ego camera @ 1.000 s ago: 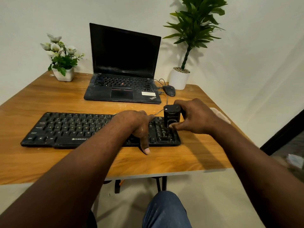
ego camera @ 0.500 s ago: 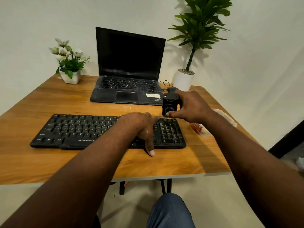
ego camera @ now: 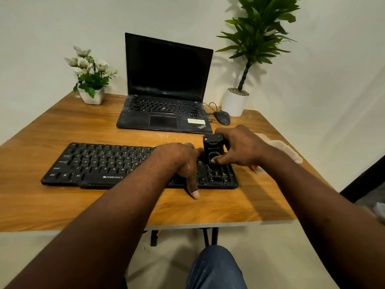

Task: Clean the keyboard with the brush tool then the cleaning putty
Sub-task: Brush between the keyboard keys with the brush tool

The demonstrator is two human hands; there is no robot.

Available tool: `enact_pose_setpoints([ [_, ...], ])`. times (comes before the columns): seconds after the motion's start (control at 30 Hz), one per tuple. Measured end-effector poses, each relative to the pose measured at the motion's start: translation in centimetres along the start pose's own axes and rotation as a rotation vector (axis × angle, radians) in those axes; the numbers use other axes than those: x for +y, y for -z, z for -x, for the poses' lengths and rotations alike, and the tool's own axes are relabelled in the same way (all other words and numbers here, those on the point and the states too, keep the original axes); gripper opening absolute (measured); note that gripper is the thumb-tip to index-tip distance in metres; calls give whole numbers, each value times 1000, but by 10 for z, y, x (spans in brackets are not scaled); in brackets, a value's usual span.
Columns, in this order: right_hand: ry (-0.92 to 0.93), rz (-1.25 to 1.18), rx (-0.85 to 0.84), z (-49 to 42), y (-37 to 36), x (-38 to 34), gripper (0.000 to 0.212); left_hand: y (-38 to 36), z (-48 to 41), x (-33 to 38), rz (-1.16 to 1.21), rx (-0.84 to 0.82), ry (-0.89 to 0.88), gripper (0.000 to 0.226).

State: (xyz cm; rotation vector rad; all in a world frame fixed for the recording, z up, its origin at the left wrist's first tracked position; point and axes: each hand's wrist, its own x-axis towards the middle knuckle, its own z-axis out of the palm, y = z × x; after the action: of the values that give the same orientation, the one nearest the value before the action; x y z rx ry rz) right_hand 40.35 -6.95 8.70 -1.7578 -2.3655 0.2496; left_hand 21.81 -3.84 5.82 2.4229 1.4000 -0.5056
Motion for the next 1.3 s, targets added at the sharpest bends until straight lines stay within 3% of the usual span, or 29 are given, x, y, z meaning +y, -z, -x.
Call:
enact_pose_setpoints([
  [0.1, 28, -115, -197, 12, 11, -2, 44, 0, 1, 1, 10, -2, 0, 142],
  [0.27, 1, -33, 19, 16, 4, -4, 45, 0, 1, 2, 4, 1, -10, 145],
  [0.43, 6, -164, -201, 34, 14, 10, 43, 0, 2, 1, -1, 7, -24, 145],
  [0.6, -89, -170, 129, 24, 21, 42, 44, 2, 3, 2, -15, -4, -22, 147],
  [0.7, -116, -130, 196, 9, 16, 46, 45, 2, 2, 2, -9, -5, -14, 147],
  [0.93, -103, -30, 111, -10, 5, 45, 52, 1, 0, 1, -9, -14, -20, 147],
  [1.13, -26, 44, -198, 12, 26, 29, 41, 1, -3, -1, -2, -15, -23, 149],
  [1.3, -62, 82, 81, 12, 13, 29, 45, 0, -1, -1, 8, -14, -28, 149],
])
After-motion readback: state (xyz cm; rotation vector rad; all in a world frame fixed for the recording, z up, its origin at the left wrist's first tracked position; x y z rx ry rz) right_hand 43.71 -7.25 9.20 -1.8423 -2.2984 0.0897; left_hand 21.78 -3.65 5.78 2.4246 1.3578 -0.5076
